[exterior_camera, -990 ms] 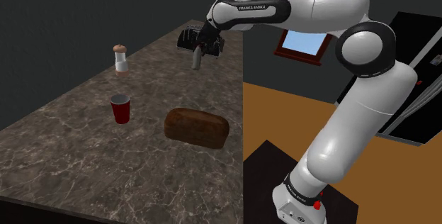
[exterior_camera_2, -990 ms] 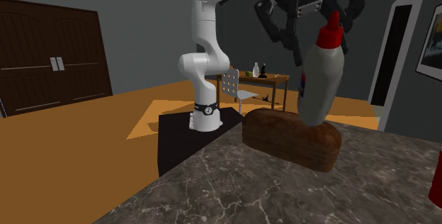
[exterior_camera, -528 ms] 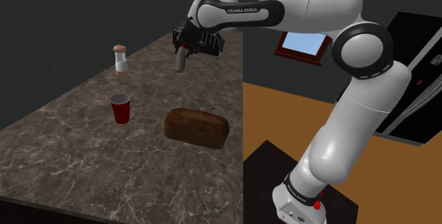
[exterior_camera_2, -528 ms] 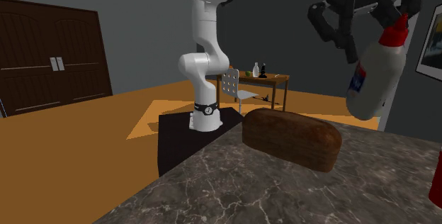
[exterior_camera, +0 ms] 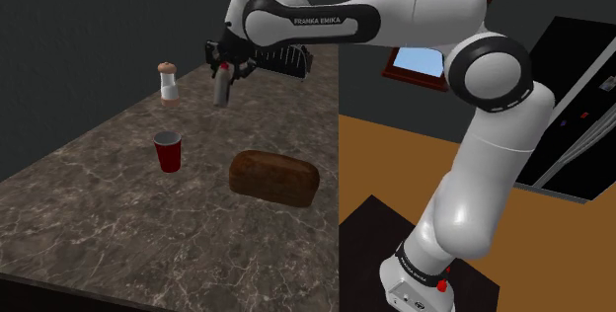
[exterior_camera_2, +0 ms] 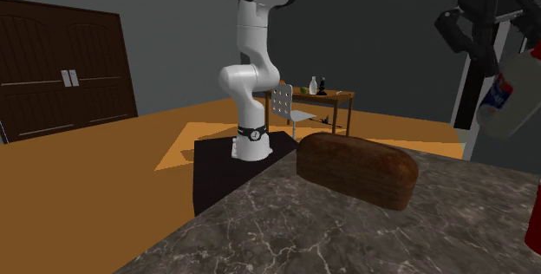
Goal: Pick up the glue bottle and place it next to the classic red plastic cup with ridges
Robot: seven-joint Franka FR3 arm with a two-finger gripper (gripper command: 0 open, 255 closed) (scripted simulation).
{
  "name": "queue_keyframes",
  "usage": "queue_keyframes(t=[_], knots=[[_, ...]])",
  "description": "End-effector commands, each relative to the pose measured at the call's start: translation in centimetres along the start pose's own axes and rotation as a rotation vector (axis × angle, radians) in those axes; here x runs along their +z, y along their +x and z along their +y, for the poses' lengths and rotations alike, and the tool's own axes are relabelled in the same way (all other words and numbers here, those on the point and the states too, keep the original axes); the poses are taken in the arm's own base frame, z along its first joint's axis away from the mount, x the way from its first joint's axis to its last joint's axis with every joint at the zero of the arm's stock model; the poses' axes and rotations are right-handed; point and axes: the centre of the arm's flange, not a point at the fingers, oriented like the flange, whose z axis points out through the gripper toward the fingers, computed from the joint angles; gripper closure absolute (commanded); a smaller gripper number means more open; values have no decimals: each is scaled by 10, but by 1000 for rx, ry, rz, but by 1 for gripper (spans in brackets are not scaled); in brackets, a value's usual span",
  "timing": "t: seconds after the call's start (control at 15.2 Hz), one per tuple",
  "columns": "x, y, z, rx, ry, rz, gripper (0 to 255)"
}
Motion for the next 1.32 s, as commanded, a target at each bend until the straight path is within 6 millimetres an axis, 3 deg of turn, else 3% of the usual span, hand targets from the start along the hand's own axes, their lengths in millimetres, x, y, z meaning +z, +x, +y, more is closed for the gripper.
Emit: queue_keyframes(t=[0.0,0.99,1.25], knots=[[1,-15,-22,2,0,1,255],[10,-131,-180,2,0,1,255],[29,-137,-175,2,0,1,255]])
